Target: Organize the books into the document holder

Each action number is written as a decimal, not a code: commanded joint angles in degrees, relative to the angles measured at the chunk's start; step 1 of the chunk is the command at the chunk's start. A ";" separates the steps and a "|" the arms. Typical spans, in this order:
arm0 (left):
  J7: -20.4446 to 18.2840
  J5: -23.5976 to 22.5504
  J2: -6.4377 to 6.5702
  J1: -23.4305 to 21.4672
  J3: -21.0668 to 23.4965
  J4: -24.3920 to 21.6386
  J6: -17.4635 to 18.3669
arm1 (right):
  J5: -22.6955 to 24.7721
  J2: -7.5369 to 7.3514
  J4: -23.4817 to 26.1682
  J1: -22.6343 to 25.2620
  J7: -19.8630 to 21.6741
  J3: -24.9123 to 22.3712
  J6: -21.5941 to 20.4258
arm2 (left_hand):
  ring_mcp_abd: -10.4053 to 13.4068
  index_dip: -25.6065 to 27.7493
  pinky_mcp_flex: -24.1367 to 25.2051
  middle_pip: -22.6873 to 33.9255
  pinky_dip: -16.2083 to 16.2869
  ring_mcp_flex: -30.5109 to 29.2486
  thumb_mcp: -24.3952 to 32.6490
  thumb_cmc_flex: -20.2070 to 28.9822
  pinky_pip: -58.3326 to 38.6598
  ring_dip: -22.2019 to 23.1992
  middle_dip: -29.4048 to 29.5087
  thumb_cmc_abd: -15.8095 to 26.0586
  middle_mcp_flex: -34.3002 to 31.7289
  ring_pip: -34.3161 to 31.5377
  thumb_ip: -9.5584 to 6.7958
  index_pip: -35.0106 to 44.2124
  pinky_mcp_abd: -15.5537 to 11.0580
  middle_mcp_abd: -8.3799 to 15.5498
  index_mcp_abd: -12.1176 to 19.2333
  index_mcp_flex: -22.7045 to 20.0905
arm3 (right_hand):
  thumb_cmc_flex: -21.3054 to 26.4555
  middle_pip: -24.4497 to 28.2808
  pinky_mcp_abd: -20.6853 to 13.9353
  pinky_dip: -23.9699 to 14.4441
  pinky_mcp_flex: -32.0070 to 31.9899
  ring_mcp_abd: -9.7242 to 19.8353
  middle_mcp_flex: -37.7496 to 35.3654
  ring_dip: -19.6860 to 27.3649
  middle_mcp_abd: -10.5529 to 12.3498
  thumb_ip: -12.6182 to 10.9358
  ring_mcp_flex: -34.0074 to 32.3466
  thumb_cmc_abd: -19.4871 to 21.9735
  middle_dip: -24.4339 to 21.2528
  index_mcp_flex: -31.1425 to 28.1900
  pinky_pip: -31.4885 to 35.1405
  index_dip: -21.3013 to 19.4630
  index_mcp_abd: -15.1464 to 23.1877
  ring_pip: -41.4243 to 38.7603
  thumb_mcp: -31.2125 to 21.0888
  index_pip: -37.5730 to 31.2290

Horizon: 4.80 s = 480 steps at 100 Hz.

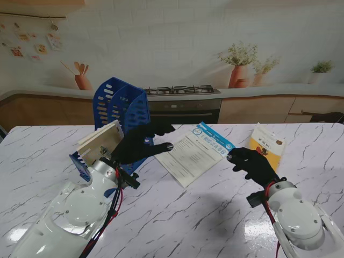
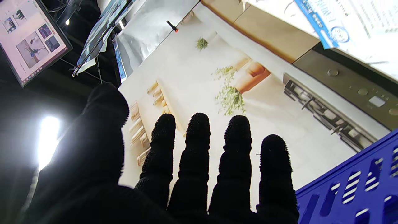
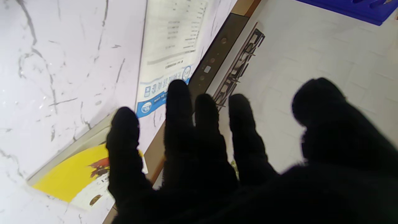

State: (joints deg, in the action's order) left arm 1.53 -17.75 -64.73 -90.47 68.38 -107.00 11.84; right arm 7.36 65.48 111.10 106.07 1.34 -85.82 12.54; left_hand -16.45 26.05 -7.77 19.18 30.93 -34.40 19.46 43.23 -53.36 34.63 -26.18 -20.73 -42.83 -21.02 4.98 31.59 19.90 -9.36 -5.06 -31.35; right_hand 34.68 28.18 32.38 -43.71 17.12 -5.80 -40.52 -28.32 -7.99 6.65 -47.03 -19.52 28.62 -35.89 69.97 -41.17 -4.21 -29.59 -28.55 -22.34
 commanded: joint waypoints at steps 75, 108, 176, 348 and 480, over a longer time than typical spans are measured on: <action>-7.82 5.11 1.00 -1.66 0.13 10.39 -1.00 | 12.54 -1.37 -0.66 -6.78 5.26 -0.45 8.13 | -0.78 -0.30 3.11 1.39 -0.22 0.29 -0.66 1.62 -1.99 0.45 -0.19 2.40 0.96 -1.70 -2.48 0.79 -0.35 0.25 -0.97 -0.71 | 0.24 -8.98 -8.30 6.06 -11.82 0.50 5.48 7.19 1.95 -2.01 11.05 2.15 -6.02 0.70 -12.77 0.49 -0.72 16.92 0.72 2.53; -9.12 7.06 1.08 -1.67 -0.02 12.55 -1.14 | 20.06 -3.14 -12.29 -19.01 10.92 3.36 9.68 | -1.17 -0.37 3.82 1.38 -0.28 0.80 -0.58 1.62 -1.67 0.36 -0.12 2.49 1.33 -1.66 -2.45 0.96 -0.54 0.13 -0.98 -0.71 | 5.00 -12.44 -17.41 19.80 -15.69 4.95 9.77 15.08 3.07 -2.32 17.03 6.22 -12.26 2.97 -19.30 4.13 -2.76 22.81 3.37 5.96; -10.24 8.82 1.06 -1.41 -0.83 13.71 -3.13 | 27.17 -4.99 -32.83 -32.04 16.73 11.39 8.29 | -1.41 -0.34 4.13 1.88 0.24 0.60 -0.57 1.75 -2.34 0.64 -0.24 3.21 0.86 -2.47 -2.50 1.68 -0.79 0.03 -1.03 -1.20 | 3.78 -10.97 -29.87 30.61 -19.71 6.85 14.46 20.08 2.52 -2.09 22.71 8.11 -16.72 4.04 -18.71 6.58 -4.22 21.98 -0.02 7.24; -10.79 11.41 0.83 0.20 -0.85 15.84 -2.09 | 23.66 -8.22 -14.81 -7.39 32.31 4.43 4.32 | -1.48 -0.84 5.53 2.35 0.18 0.73 -3.85 3.87 -1.52 0.77 -0.28 6.16 0.60 -3.03 -2.84 2.16 -1.48 -0.18 -1.95 -1.75 | 12.79 -9.56 -32.93 30.89 -20.91 6.54 11.44 19.84 1.93 0.83 21.23 17.63 -16.46 2.08 -17.04 12.83 -5.60 21.29 -1.64 2.30; -10.95 11.26 0.59 3.71 -1.20 18.58 -2.72 | 23.11 -5.22 -4.03 -0.82 18.65 -0.72 -3.11 | -1.40 -0.91 6.26 2.32 0.12 0.93 -4.79 4.24 -0.45 0.68 -0.23 6.63 0.74 -2.83 -2.96 2.15 -1.62 -0.21 -2.02 -1.66 | 10.68 -9.47 -31.16 28.97 -17.97 4.69 5.06 18.87 1.61 0.42 15.45 14.69 -16.34 -1.42 -13.94 13.42 -3.55 19.42 0.70 -2.20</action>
State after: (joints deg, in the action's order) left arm -9.29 -6.52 -63.80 -86.29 67.16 -88.01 8.52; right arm 30.78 59.97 110.16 108.28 19.09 -87.98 9.12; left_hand -17.51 25.38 -2.66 20.58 30.88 -34.20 16.59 46.17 -53.76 35.18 -26.18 -16.51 -42.59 -22.90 3.43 33.58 19.67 -9.66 -7.71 -32.54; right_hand 46.30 18.95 28.03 -13.84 0.02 -1.08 -34.83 -8.95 -5.53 6.63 -31.28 -5.11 12.99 -36.25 55.01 -28.83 -8.38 -9.71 -27.29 -23.48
